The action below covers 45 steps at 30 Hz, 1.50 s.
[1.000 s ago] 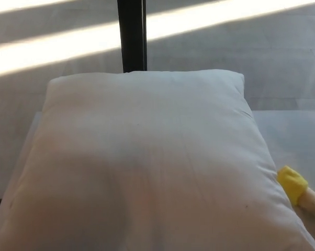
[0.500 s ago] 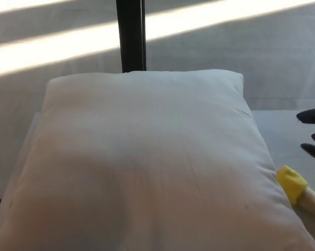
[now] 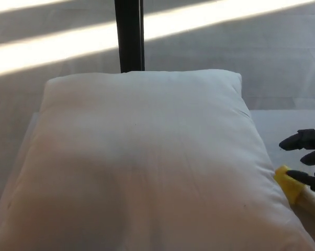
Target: A hammer is kept on the right hand side and a pillow is kept on the left hand side on the desk infront of the robot and the robot uses its right hand to pick up the hammer and makes a downward swinging motion to hit the pillow
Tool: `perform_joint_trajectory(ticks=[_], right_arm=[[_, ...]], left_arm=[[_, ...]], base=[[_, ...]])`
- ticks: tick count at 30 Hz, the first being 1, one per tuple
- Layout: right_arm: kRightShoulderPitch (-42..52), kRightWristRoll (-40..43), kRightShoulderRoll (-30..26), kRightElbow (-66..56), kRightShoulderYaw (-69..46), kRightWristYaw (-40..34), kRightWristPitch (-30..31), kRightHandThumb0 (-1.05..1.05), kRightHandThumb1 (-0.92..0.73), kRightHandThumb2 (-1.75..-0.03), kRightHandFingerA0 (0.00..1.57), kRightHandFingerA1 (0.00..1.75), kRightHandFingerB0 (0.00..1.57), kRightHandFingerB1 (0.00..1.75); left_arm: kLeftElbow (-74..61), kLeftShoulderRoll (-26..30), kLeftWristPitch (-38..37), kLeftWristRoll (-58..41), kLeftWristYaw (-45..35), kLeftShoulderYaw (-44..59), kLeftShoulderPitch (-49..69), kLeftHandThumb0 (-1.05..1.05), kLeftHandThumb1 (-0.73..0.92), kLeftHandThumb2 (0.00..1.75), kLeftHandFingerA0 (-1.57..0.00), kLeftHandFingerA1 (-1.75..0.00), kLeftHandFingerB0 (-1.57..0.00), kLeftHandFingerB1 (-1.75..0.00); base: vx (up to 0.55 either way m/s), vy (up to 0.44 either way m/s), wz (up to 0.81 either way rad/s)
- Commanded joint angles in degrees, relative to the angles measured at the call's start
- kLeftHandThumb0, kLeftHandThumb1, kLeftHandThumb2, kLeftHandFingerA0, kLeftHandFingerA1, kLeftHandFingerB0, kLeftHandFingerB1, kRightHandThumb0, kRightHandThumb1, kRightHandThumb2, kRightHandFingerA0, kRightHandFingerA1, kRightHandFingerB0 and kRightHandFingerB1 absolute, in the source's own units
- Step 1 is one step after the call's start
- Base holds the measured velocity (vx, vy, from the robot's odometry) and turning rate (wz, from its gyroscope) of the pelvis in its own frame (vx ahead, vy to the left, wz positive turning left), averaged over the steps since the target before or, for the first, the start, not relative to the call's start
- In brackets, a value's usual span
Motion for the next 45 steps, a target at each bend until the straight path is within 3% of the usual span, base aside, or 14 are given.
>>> perform_joint_trajectory(ticks=[1,21,22,23,24,31,33,35,36,39,40,42,43,45], right_arm=[[0.07,-6.55,1.22,0.54,2.56,-2.6,-2.41,-0.71,-0.6,-0.6,0.4,0.47,0.45,0.37],[2.1,-18.38,1.48,12.81,10.21,-12.98,3.31,-0.8,-0.73,-0.63,0.28,0.53,0.41,0.36],[2.33,-18.15,1.89,12.9,9.68,-13.21,3.29,-0.82,-0.6,-0.99,0.31,0.6,0.38,0.49],[2.73,-17.7,2.48,12.86,8.97,-13.49,3.4,-0.82,-0.6,-0.99,0.31,0.6,0.38,0.49],[3.18,-17.04,3.12,12.18,8.48,-12.46,3.69,-0.75,-0.71,-0.62,0.33,0.59,0.43,0.34],[3.64,-19.63,5.02,12.0,10.23,-10.09,4.25,-0.75,-0.68,-0.61,0.18,0.53,0.13,0.29],[4.34,-19.01,5.61,11.72,9.86,-10.56,3.68,-0.77,-0.54,-0.91,0.15,0.57,0.05,0.31],[4.47,-19.27,5.87,11.06,9.91,-10.1,4.31,-0.75,-0.7,-0.61,0.19,0.55,0.05,0.27],[4.55,-19.37,6.27,11.0,10.14,-9.7,4.66,-0.78,-0.57,-0.94,0.27,0.69,0.05,0.23],[4.49,-19.75,6.69,11.16,10.47,-9.47,4.59,-0.77,-0.55,-0.91,0.24,0.67,0.06,0.28],[4.68,-18.91,6.99,11.41,9.92,-9.39,3.62,-0.76,-0.67,-0.61,0.2,0.6,0.07,0.29],[4.12,-20.39,6.9,12.09,11.61,-8.31,2.57,-0.8,-0.52,-0.9,0.06,0.53,0.05,0.28],[3.67,-22.04,6.8,11.85,12.97,-7.69,4.11,-0.82,-0.66,-0.61,0.12,0.62,0.02,0.29],[2.88,-24.3,6.21,11.23,15.23,-5.5,6.71,-0.83,-0.52,-0.94,0.06,0.61,0.01,0.23]], left_arm=[[0.56,1.17,-0.19,-0.95,-0.36,0.26,0.09,-0.61,0.75,0.63,-0.7,-0.54,-0.53,-0.49],[0.7,0.05,-1.56,-2.03,-1.84,1.14,0.54,-0.65,0.75,0.63,-0.74,-0.55,-0.58,-0.5],[0.61,0.11,-1.64,-1.54,-1.9,0.59,0.64,-0.67,0.76,0.63,-0.73,-0.54,-0.56,-0.47],[0.47,0.25,-1.75,-0.81,-1.98,-0.25,0.78,-0.67,0.76,0.63,-0.73,-0.54,-0.56,-0.47],[0.46,0.07,-2.1,-0.88,-1.75,-0.3,0.75,-0.65,0.76,0.63,-0.74,-0.55,-0.56,-0.48],[0.41,-0.48,-2.09,-2.0,-2.17,0.24,1.04,-0.65,0.76,0.63,-0.77,-0.57,-0.6,-0.51],[0.46,-0.62,-2.76,-1.95,-2.33,0.23,1.27,-0.65,0.76,0.62,-0.8,-0.59,-0.61,-0.52],[0.39,-0.48,-2.47,-1.85,-2.22,0.09,1.16,-0.66,0.76,0.63,-0.79,-0.59,-0.62,-0.52],[0.38,-0.36,-2.72,-1.5,-2.43,-0.26,1.33,-0.66,0.77,0.63,-0.75,-0.57,-0.58,-0.5],[0.46,-0.29,-2.9,-1.47,-2.77,-0.44,1.41,-0.67,0.77,0.63,-0.76,-0.58,-0.58,-0.5],[0.48,-0.43,-2.75,-2.09,-2.67,0.11,1.3,-0.66,0.76,0.62,-0.77,-0.58,-0.62,-0.51],[0.62,-0.41,-2.14,-2.16,-2.12,0.2,1.01,-0.66,0.77,0.63,-0.78,-0.56,-0.65,-0.51],[0.79,-0.39,-2.69,-1.9,-2.31,0.02,1.11,-0.67,0.78,0.63,-0.79,-0.57,-0.64,-0.51],[0.84,-0.17,-2.62,-1.74,-2.77,-0.18,0.98,-0.69,0.78,0.63,-0.77,-0.56,-0.64,-0.5]], base=[[0.0,0.0,0.0],[0.0,0.0,0.0],[0.0,0.0,0.0],[0.0,0.0,0.0],[0.0,0.0,0.0],[0.0,0.0,0.0],[0.0,0.0,0.0],[0.0,0.0,0.0],[0.0,0.0,0.0],[0.0,0.0,0.0],[0.0,0.0,0.0],[0.0,0.0,0.0],[0.0,0.0,0.0],[0.0,0.0,0.0]])
